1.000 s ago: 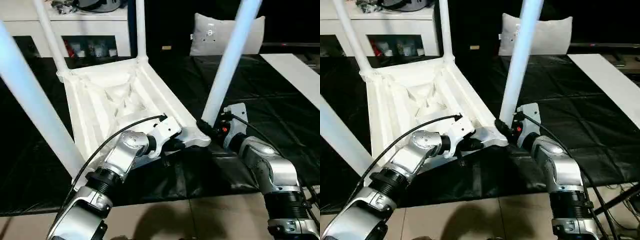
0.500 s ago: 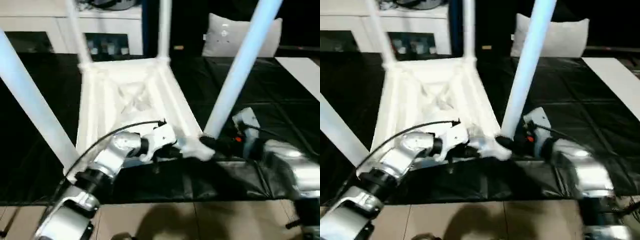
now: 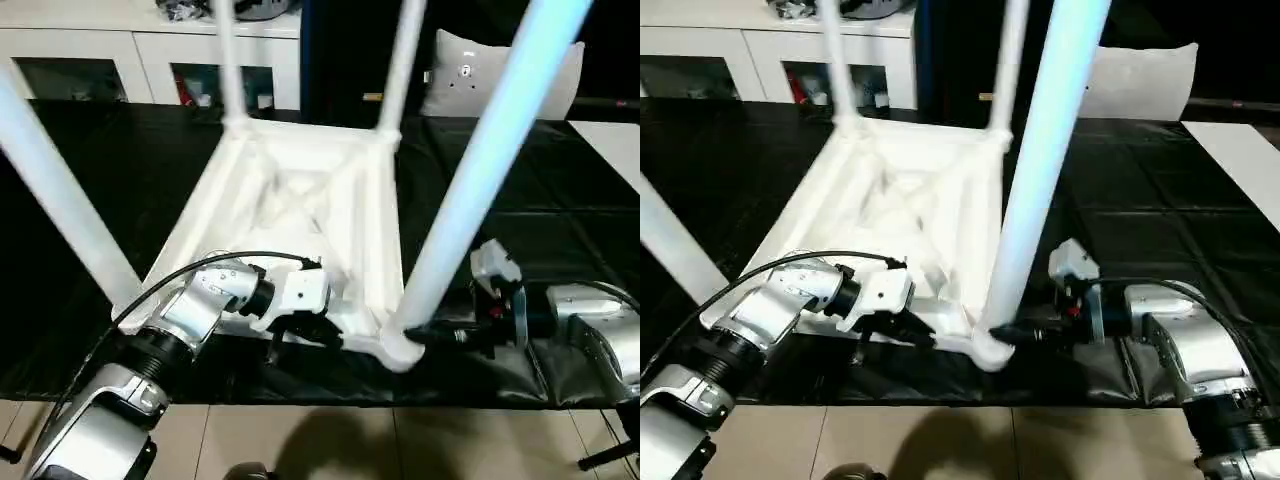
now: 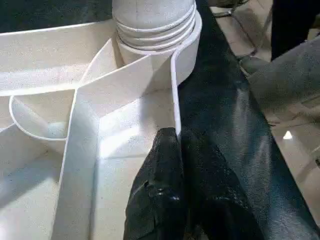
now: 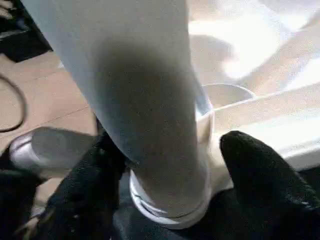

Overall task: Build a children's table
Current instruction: Rotate leg to tighten

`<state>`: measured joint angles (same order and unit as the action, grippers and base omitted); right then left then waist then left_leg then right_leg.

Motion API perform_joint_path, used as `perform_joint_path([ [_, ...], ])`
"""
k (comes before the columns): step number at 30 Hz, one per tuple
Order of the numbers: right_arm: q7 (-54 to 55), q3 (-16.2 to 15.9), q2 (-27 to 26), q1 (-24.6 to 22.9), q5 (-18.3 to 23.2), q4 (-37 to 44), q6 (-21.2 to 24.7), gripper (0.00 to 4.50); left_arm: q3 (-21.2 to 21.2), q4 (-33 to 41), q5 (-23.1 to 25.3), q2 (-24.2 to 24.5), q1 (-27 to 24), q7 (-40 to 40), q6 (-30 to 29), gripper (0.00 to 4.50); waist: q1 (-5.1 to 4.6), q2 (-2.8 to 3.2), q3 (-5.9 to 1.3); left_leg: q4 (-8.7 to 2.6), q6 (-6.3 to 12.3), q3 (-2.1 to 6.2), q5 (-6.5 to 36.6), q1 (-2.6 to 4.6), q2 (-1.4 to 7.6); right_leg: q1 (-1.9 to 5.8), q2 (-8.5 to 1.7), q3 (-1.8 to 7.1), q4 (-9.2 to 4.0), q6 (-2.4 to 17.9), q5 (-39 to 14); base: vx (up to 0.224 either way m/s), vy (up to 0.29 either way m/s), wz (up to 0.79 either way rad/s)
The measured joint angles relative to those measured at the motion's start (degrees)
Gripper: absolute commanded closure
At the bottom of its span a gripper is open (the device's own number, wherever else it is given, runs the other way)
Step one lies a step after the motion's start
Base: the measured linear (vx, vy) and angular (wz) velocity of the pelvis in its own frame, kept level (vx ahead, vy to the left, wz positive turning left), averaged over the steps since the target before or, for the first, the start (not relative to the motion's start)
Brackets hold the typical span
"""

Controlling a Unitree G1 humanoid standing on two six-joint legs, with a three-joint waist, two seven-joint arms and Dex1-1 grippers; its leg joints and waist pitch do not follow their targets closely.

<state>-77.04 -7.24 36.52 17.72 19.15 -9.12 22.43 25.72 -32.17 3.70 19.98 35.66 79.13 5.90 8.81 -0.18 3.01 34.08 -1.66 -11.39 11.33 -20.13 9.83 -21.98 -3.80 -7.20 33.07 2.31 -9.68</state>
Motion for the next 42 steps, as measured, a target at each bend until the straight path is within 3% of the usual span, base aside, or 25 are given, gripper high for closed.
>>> perform_joint_path([
  [10,-2.26,-0.11,0.03,-0.32,1.17,-0.03,0.59,2.37,0.06,-0.15,0.01,0.16,0.05,0.6,0.76,4.5,-0.03,0.0,0.0,0.02,0.0,0.0,0.01,0.01,0.0,0.01,0.0,0.0,0.01,0.0,0.0,0.0,0.0,0.0],
  [15,-0.86,1.05,-0.6,-1.99,2.94,1.26,2.83,2.5,-0.13,0.01,-0.95,0.04,0.0,0.88,-0.76,4.5,0.04,0.01,0.0,0.02,0.0,0.0,0.01,0.01,0.0,0.01,0.0,0.0,0.02,-0.01,0.0,0.0,0.0,0.0],
  [17,1.64,2.13,-2.34,-2.79,3.29,2.55,4.78,2.51,-1.19,1.01,-1.12,-0.13,-0.52,0.0,-4.09,4.5,-0.19,0.03,-0.02,0.02,-0.01,0.0,0.01,0.04,0.01,0.01,0.0,0.0,0.05,0.0,0.0,0.0,0.0,0.0],
  [21,12.75,4.56,-7.87,-2.76,1.47,2.78,6.18,2.51,-3.84,1.52,0.32,-1.76,-1.1,-6.83,-10.78,4.5,-1.55,0.05,-0.03,0.05,-0.26,0.0,-0.04,0.24,0.01,0.09,0.01,0.0,0.09,0.08,0.08,0.0,0.0,0.0],
  [24,20.65,5.67,-10.9,-1.35,-0.47,2.08,6.86,2.55,-4.79,1.54,0.75,-3.77,-1.09,-11.65,-14.03,4.5,-3.62,-0.02,-0.01,0.14,-0.27,0.0,-0.07,0.21,0.02,0.08,0.02,-0.01,0.01,0.07,0.07,0.0,0.0,0.0],
  [28,39.24,9.21,-19.7,2.89,-5.4,0.05,10.32,2.56,-7.86,0.68,2.82,-10.85,-0.96,-25.39,-20.12,4.5,-5.8,-0.06,0.01,0.33,-0.26,0.01,-0.07,0.12,0.04,0.03,0.02,-0.02,-0.02,0.07,0.08,0.0,0.0,0.0],
  [32,46.97,10.44,-21.89,3.98,-6.75,-0.23,10.72,2.56,-8.52,0.44,2.87,-15.63,-0.9,-32.03,-23.22,4.5,-5.72,0.05,-0.05,0.26,-0.11,0.02,0.05,0.07,-0.02,0.06,0.01,0.01,-0.06,0.05,0.09,0.0,0.0,0.0],
  [33,47.45,10.92,-22.19,3.98,-6.77,-0.37,10.42,2.04,-8.52,0.44,2.87,-16.09,-0.9,-32.75,-23.35,4.5,-5.59,0.07,-0.07,0.22,-0.09,0.02,0.07,0.05,-0.03,0.05,0.01,0.02,-0.05,0.03,0.11,0.0,0.0,0.0],
  [42,42.43,11.33,-20.23,2.0,-5.7,-0.5,6.81,1.24,-7.39,0.69,2.94,-14.98,-0.88,-31.43,-20.73,4.5,-3.78,0.2,-0.09,-0.24,0.08,0.03,-0.05,0.06,0.04,-0.1,0.14,0.02,-0.01,-0.03,-0.03,0.0,0.0,0.0],
])
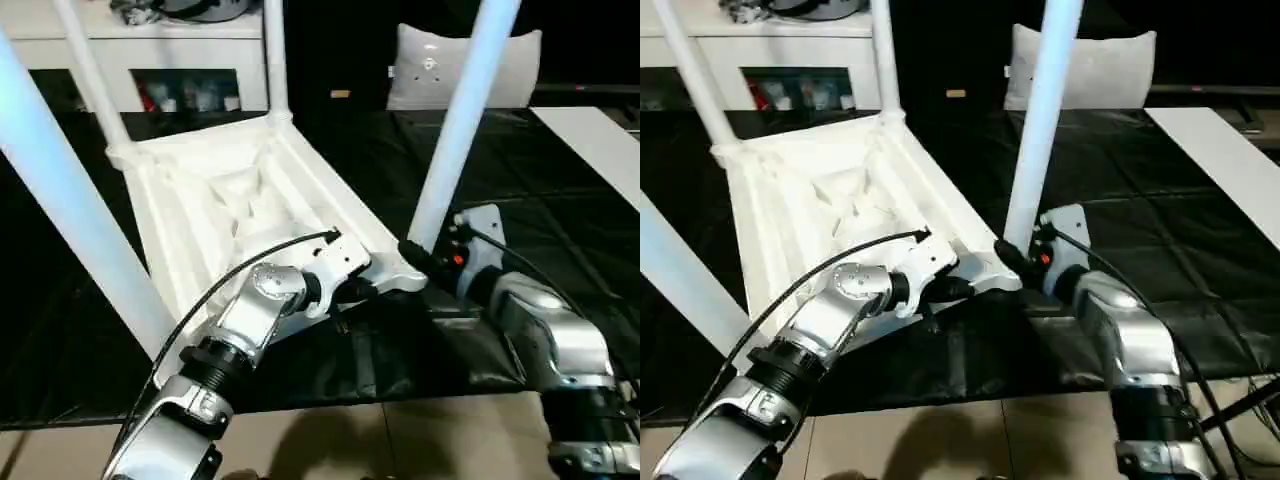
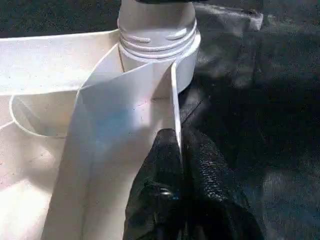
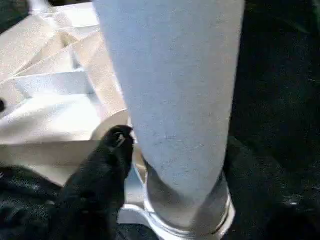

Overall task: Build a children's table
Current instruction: Rotate leg to tighten

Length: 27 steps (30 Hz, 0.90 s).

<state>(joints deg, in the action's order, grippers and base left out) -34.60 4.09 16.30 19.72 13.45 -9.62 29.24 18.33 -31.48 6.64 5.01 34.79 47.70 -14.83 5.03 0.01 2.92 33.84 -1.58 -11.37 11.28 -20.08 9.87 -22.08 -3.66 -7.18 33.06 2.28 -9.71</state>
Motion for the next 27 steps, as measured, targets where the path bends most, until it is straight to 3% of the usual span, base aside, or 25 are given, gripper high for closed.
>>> perform_joint_path([
  [7,-14.57,-1.99,7.69,-1.99,3.31,0.63,-2.14,0.53,1.62,-0.15,-0.32,5.6,-0.04,7.84,6.06,4.5,0.72,-0.01,0.03,0.15,-0.08,-0.01,0.07,-0.06,-0.07,0.04,-0.12,0.0,-0.02,0.01,0.02,0.0,0.0,0.0],
  [13,-27.06,-4.13,16.73,-2.74,4.9,2.29,-2.15,0.09,3.06,-1.14,-1.31,10.66,-0.01,17.07,13.61,4.5,1.98,-0.04,0.04,0.13,0.0,0.0,0.05,-0.08,-0.04,0.03,-0.1,-0.01,-0.02,-0.02,0.0,0.0,0.0,0.0],
  [18,-34.15,-7.05,19.73,-2.8,4.46,2.35,-5.09,0.09,4.79,-1.26,-2.1,13.54,0.63,24.83,17.36,4.5,3.06,-0.05,0.05,0.17,-0.04,-0.02,0.07,-0.07,-0.06,0.04,-0.13,-0.01,-0.01,-0.02,0.0,0.0,0.0,0.0],
  [22,-37.91,-8.92,19.73,-2.78,5.19,2.35,-5.73,0.46,6.5,-0.67,-2.8,13.85,0.64,28.84,19.22,4.5,3.95,-0.06,0.05,0.2,0.0,-0.04,0.1,-0.08,-0.1,0.06,-0.2,-0.01,-0.01,-0.02,0.0,0.0,0.0,0.0],
  [27,-42.02,-9.98,19.98,-2.89,7.86,2.9,-4.47,0.88,7.5,-0.64,-3.05,14.25,0.66,31.23,21.53,4.5,4.13,-0.08,0.05,0.21,0.0,-0.05,0.1,-0.07,-0.1,0.06,-0.22,-0.01,0.02,-0.02,0.0,0.0,0.0,0.0],
])
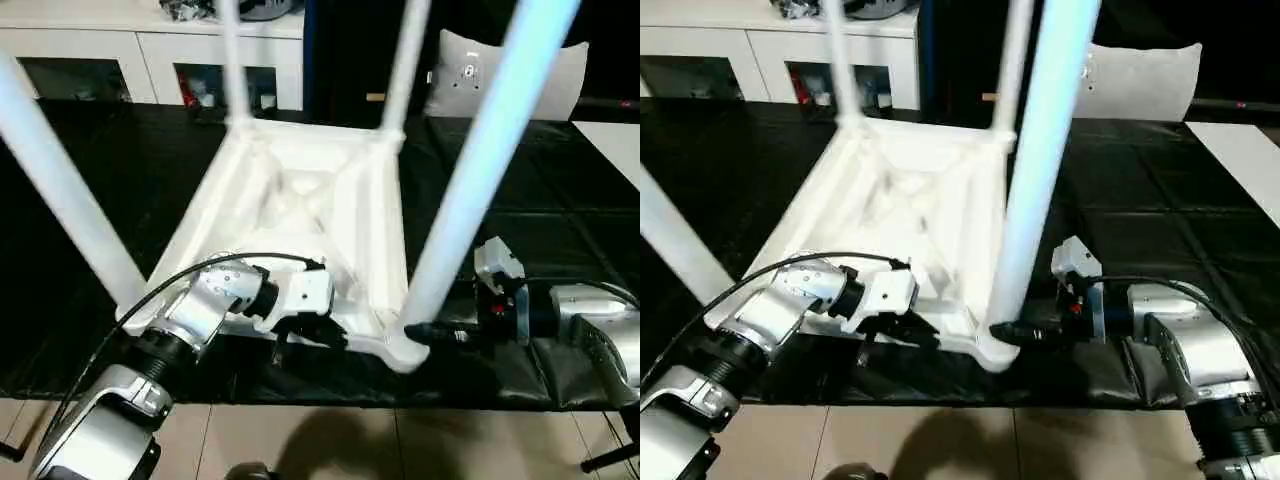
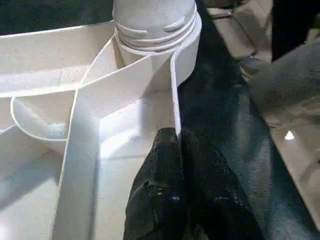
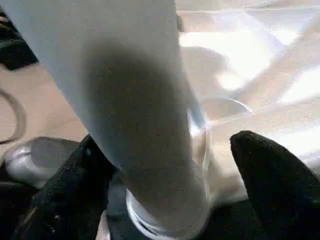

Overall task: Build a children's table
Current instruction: Rotate leg to tighten

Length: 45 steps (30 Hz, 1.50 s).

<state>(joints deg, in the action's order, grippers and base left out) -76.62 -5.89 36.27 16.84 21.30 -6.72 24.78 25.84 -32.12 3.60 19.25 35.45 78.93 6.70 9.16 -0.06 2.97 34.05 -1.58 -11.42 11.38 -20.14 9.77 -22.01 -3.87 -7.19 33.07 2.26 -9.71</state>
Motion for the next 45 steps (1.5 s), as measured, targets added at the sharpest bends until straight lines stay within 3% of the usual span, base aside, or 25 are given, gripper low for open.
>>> perform_joint_path([
  [14,-2.31,-1.26,0.34,-1.52,2.66,1.32,3.62,2.03,0.21,-0.01,-0.59,-0.05,0.03,1.57,0.98,4.5,0.29,0.0,0.0,0.02,-0.01,0.0,0.01,0.0,0.0,0.01,0.0,0.0,0.0,-0.02,-0.01,0.0,0.0,0.0],
  [18,1.06,-0.11,-0.84,-2.6,2.64,2.88,4.37,2.2,-0.69,0.0,-0.75,-0.66,-0.27,0.08,-1.98,4.5,0.26,0.02,-0.01,0.03,-0.05,0.0,0.02,0.1,0.0,0.07,-0.01,0.0,0.03,0.0,0.0,0.0,0.0,0.0],
  [23,13.29,2.62,-6.41,-2.4,-0.04,3.35,5.76,2.33,-3.1,0.17,0.33,-2.42,-0.57,-6.95,-8.93,4.5,-1.71,0.07,-0.05,0.09,-0.25,0.0,-0.06,0.29,0.0,0.18,-0.01,-0.01,0.03,0.02,0.02,0.0,0.0,0.0],
  [25,20.07,4.06,-9.83,-0.5,-1.5,1.9,7.3,2.38,-4.15,0.23,1.2,-3.97,-0.5,-11.19,-12.49,4.5,-3.25,0.05,-0.03,0.24,-0.26,0.01,-0.09,0.27,0.05,0.17,0.0,-0.06,0.0,0.02,0.02,0.0,0.0,0.0],
  [29,38.0,8.04,-18.07,4.13,-5.25,-1.48,10.32,2.42,-6.71,-0.53,2.88,-9.81,0.04,-22.96,-19.26,4.5,-6.05,-0.03,0.02,0.44,-0.25,0.01,-0.08,0.18,0.04,0.13,-0.13,-0.23,-0.11,0.01,0.02,0.0,0.0,0.0],
  [32,46.75,9.98,-21.73,6.23,-6.78,-3.09,10.77,2.42,-7.93,-1.16,2.9,-13.9,0.06,-29.28,-21.77,4.5,-7.02,-0.1,0.06,0.44,-0.17,0.01,-0.02,0.06,-0.01,0.1,-0.38,-0.54,-0.14,0.01,0.02,0.0,0.0,0.0],
  [33,47.78,10.03,-22.0,6.44,-7.08,-3.24,10.62,2.42,-7.92,-1.16,2.94,-14.4,0.09,-29.98,-22.07,4.5,-7.06,-0.07,0.04,0.42,-0.12,0.01,0.02,0.06,-0.03,0.1,-0.42,-0.56,-0.14,0.01,0.03,0.0,0.0,0.0],
  [34,48.18,10.03,-22.24,6.43,-7.48,-3.57,9.46,1.9,-7.97,-1.09,2.94,-14.89,0.09,-30.62,-22.47,4.5,-7.0,-0.02,0.01,0.36,-0.07,0.01,0.06,0.06,-0.06,0.1,-0.43,-0.55,-0.12,-0.01,0.04,0.0,0.0,0.0],
  [36,48.03,9.99,-22.29,6.15,-7.59,-3.79,8.04,1.76,-7.93,-0.77,2.96,-14.93,0.08,-30.75,-22.57,4.5,-6.74,-0.01,0.01,0.22,-0.06,0.02,0.06,0.06,-0.09,0.09,-0.43,-0.54,-0.06,-0.02,0.06,0.0,0.0,0.0],
  [39,47.69,10.0,-22.1,5.6,-7.71,-4.22,7.28,1.6,-7.2,-0.17,2.96,-15.22,0.08,-30.14,-22.12,4.5,-5.59,0.01,0.0,-0.11,0.04,0.04,0.0,-0.03,-0.1,-0.07,-0.42,-0.56,-0.05,-0.07,0.07,0.0,0.0,0.0],
  [45,40.35,9.44,-18.38,3.5,-6.83,-2.96,5.97,1.02,-6.06,-0.14,2.82,-13.36,0.02,-27.54,-18.64,4.5,-4.1,0.01,0.0,-0.24,0.15,0.03,-0.06,-0.15,-0.08,-0.27,-0.4,-0.57,0.02,-0.02,-0.05,0.0,0.0,0.0],
])
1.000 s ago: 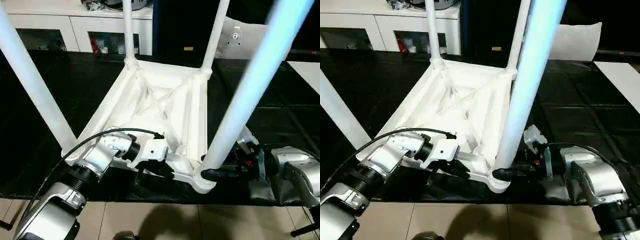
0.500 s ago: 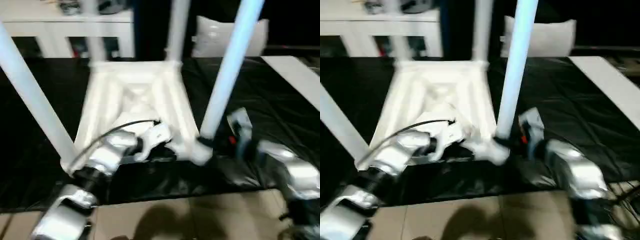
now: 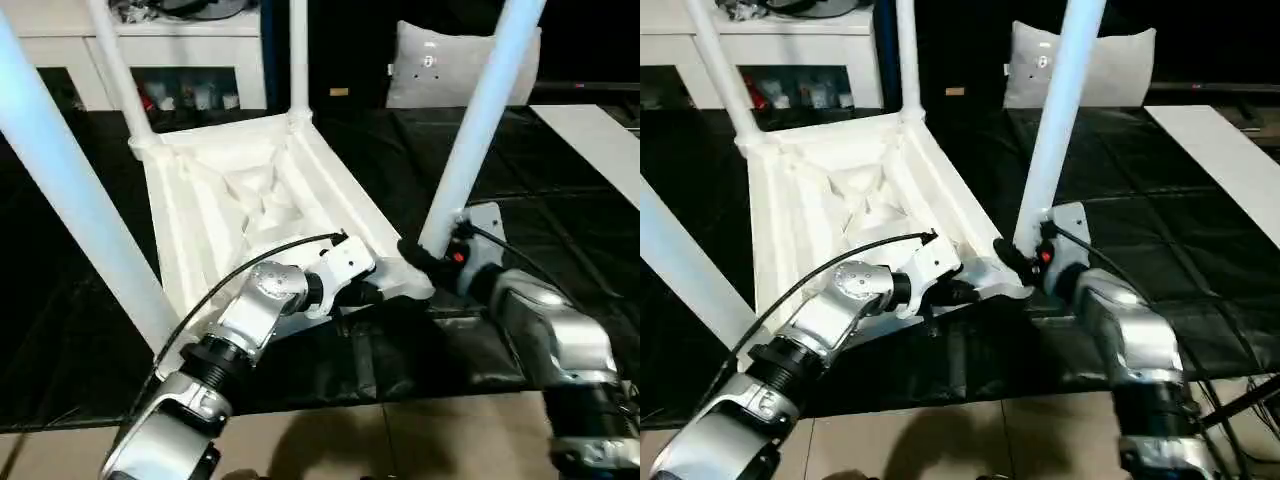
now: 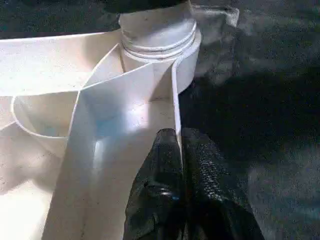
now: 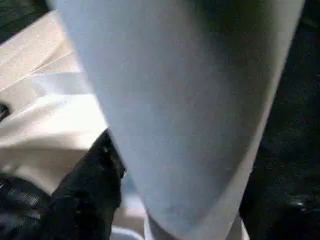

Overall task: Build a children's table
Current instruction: Rotate leg to tighten

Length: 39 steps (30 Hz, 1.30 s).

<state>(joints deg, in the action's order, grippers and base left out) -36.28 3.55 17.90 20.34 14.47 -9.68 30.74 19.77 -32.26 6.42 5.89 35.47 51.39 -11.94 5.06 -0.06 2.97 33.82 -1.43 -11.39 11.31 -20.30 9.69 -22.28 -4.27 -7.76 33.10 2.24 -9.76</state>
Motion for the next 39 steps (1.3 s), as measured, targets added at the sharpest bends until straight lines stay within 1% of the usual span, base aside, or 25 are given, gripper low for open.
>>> perform_joint_path([
  [3,-6.45,-1.67,4.15,-0.87,1.5,0.1,-1.24,0.81,0.6,0.0,-0.07,2.0,-0.22,2.84,2.5,4.5,0.19,-0.03,0.02,0.1,-0.03,-0.01,0.01,0.0,-0.01,0.03,-0.01,0.02,-0.01,0.02,0.02,0.0,0.0,0.0],
  [4,-8.16,-1.97,4.99,-1.15,1.72,0.22,-1.62,0.81,0.69,0.0,-0.08,2.53,-0.25,3.58,3.1,4.5,0.25,-0.03,0.02,0.13,-0.04,0.0,0.02,-0.01,-0.01,0.04,-0.01,0.02,-0.01,0.02,0.03,0.0,0.0,0.0],
  [5,-11.83,-2.46,6.95,-1.83,2.08,0.64,-2.32,0.59,0.92,0.04,-0.33,3.73,-0.48,5.64,4.53,4.5,0.5,-0.03,0.02,0.15,-0.11,0.0,0.06,0.01,-0.02,0.08,-0.04,0.02,-0.03,0.01,0.04,0.0,0.0,0.0],
  [7,-16.19,-3.37,9.84,-2.47,2.56,1.15,-2.76,0.55,1.36,0.2,-0.81,5.13,-0.77,8.23,6.4,4.5,0.8,-0.03,0.02,0.16,-0.13,0.0,0.08,0.03,-0.03,0.12,-0.05,0.02,-0.04,0.0,0.04,0.0,0.0,0.0],
  [9,-20.62,-4.24,12.68,-2.57,2.64,1.4,-3.8,0.33,2.07,0.2,-1.14,7.17,-0.85,11.24,8.72,4.5,1.12,-0.03,0.02,0.18,-0.13,0.0,0.08,0.06,-0.03,0.15,-0.05,0.02,-0.02,0.0,0.04,0.0,0.0,0.0],
  [11,-24.51,-5.16,15.48,-2.58,2.57,1.59,-5.21,0.33,3.08,0.19,-1.14,8.73,-0.83,14.04,11.03,4.5,1.6,-0.04,0.02,0.17,-0.13,0.0,0.08,0.09,-0.02,0.16,-0.05,0.0,-0.02,0.0,0.04,0.0,0.0,0.0],
  [14,-28.09,-6.63,17.41,-2.58,1.68,1.56,-7.43,0.33,3.78,0.18,-1.16,10.09,-0.65,17.04,13.34,4.5,1.93,-0.04,0.02,0.18,-0.13,0.0,0.08,0.11,-0.02,0.19,-0.05,0.0,-0.02,0.0,0.04,0.0,0.0,0.0],
  [16,-32.0,-8.16,18.67,-2.58,1.8,1.55,-8.56,0.33,4.44,-0.13,-1.21,11.28,-0.18,20.06,15.32,4.5,2.3,-0.05,0.03,0.19,-0.12,0.0,0.08,0.1,-0.02,0.19,-0.06,0.01,-0.02,0.0,0.04,0.0,0.0,0.0],
  [17,-33.25,-8.52,18.91,-2.58,1.93,1.56,-8.63,0.58,4.79,-0.13,-1.36,11.59,0.01,21.17,15.8,4.5,2.48,-0.05,0.03,0.19,-0.11,0.0,0.08,0.1,-0.02,0.19,-0.06,0.01,-0.02,0.0,0.04,0.0,0.0,0.0],
  [18,-34.36,-8.62,18.94,-2.59,2.12,1.56,-8.63,0.58,4.97,-0.13,-1.51,11.86,0.09,22.13,16.24,4.5,2.71,-0.05,0.03,0.19,-0.11,-0.01,0.08,0.1,-0.02,0.19,-0.06,0.01,-0.02,0.0,0.04,0.0,0.0,0.0],
  [20,-36.38,-9.25,19.08,-2.58,3.07,1.58,-8.54,0.83,5.47,-0.13,-1.81,12.38,0.13,23.88,17.4,4.5,3.24,-0.05,0.03,0.19,-0.11,-0.01,0.08,0.1,-0.01,0.19,-0.06,0.0,-0.02,0.0,0.04,0.0,0.0,0.0],
  [22,-38.08,-10.55,19.15,-2.6,3.73,1.82,-8.15,0.83,5.92,0.13,-2.31,12.97,0.16,25.9,17.46,4.5,3.47,-0.05,0.02,0.19,-0.11,-0.01,0.08,0.1,-0.01,0.2,-0.06,0.0,-0.02,0.0,0.03,0.0,0.0,0.0],
  [23,-38.75,-10.94,19.15,-2.76,3.99,1.92,-7.71,1.05,6.06,0.33,-2.37,13.11,0.16,26.58,17.46,4.5,3.51,-0.05,0.02,0.19,-0.1,-0.01,0.09,0.1,-0.02,0.2,-0.07,0.01,-0.02,0.0,0.04,0.0,0.0,0.0],
  [26,-40.23,-11.53,19.15,-3.36,4.73,2.14,-7.12,1.14,6.55,0.81,-2.43,13.29,0.15,27.44,17.71,4.5,3.56,-0.05,0.02,0.21,-0.11,-0.02,0.09,0.1,-0.02,0.21,-0.08,0.01,-0.02,0.0,0.04,0.0,0.0,0.0],
  [29,-41.36,-12.04,19.16,-3.98,5.6,2.47,-6.42,1.54,6.67,0.9,-2.45,13.44,0.15,27.81,18.07,4.5,3.57,-0.05,0.02,0.21,-0.11,-0.02,0.09,0.12,-0.02,0.21,-0.08,0.0,0.0,0.0,0.04,0.0,0.0,0.0],
  [30,-41.82,-12.24,19.16,-4.11,5.77,2.58,-6.2,1.54,6.68,0.9,-2.48,13.47,0.15,27.84,18.2,4.5,3.56,-0.05,0.02,0.21,-0.11,-0.02,0.09,0.12,-0.02,0.21,-0.08,0.01,0.0,0.0,0.04,0.0,0.0,0.0],
  [31,-41.89,-12.36,19.16,-4.14,5.85,2.61,-6.03,1.63,6.67,0.9,-2.52,13.53,0.15,27.92,18.3,4.5,3.54,-0.05,0.02,0.21,-0.11,-0.02,0.09,0.11,-0.02,0.21,-0.08,0.01,0.0,0.0,0.04,0.0,0.0,0.0],
  [32,-42.22,-12.36,19.36,-4.14,5.97,2.67,-5.83,1.8,6.7,0.89,-2.57,13.63,0.15,28.18,18.4,4.5,3.56,-0.05,0.02,0.21,-0.11,-0.02,0.09,0.11,-0.02,0.21,-0.08,0.0,0.0,0.0,0.04,0.0,0.0,0.0],
  [33,-42.44,-12.36,19.4,-4.14,6.09,2.74,-5.62,1.8,6.72,0.9,-2.63,13.71,0.15,28.34,18.42,4.5,3.58,-0.05,0.02,0.21,-0.11,-0.02,0.09,0.11,-0.02,0.21,-0.08,0.0,0.0,0.0,0.04,0.0,0.0,0.0],
  [37,-42.73,-12.3,19.46,-4.19,6.5,2.95,-4.66,2.22,6.81,1.14,-3.07,13.82,0.09,28.82,18.37,4.5,3.65,-0.05,0.02,0.21,-0.11,-0.02,0.09,0.11,-0.02,0.22,-0.08,0.0,0.0,0.0,0.03,0.0,0.0,0.0],
  [38,-42.7,-12.29,19.46,-4.27,6.65,3.03,-4.48,2.22,6.79,1.2,-3.27,13.82,0.05,28.85,18.18,4.5,3.65,-0.06,0.02,0.22,-0.11,-0.02,0.09,0.12,-0.02,0.22,-0.08,0.0,0.0,0.0,0.04,0.0,0.0,0.0],
  [39,-42.42,-12.17,19.46,-4.56,6.85,3.36,-4.17,2.31,6.73,1.44,-3.4,13.81,-0.04,28.86,17.68,4.5,3.67,-0.06,0.02,0.22,-0.11,-0.02,0.09,0.12,-0.02,0.22,-0.08,0.0,0.0,0.0,0.04,0.0,0.0,0.0],
])
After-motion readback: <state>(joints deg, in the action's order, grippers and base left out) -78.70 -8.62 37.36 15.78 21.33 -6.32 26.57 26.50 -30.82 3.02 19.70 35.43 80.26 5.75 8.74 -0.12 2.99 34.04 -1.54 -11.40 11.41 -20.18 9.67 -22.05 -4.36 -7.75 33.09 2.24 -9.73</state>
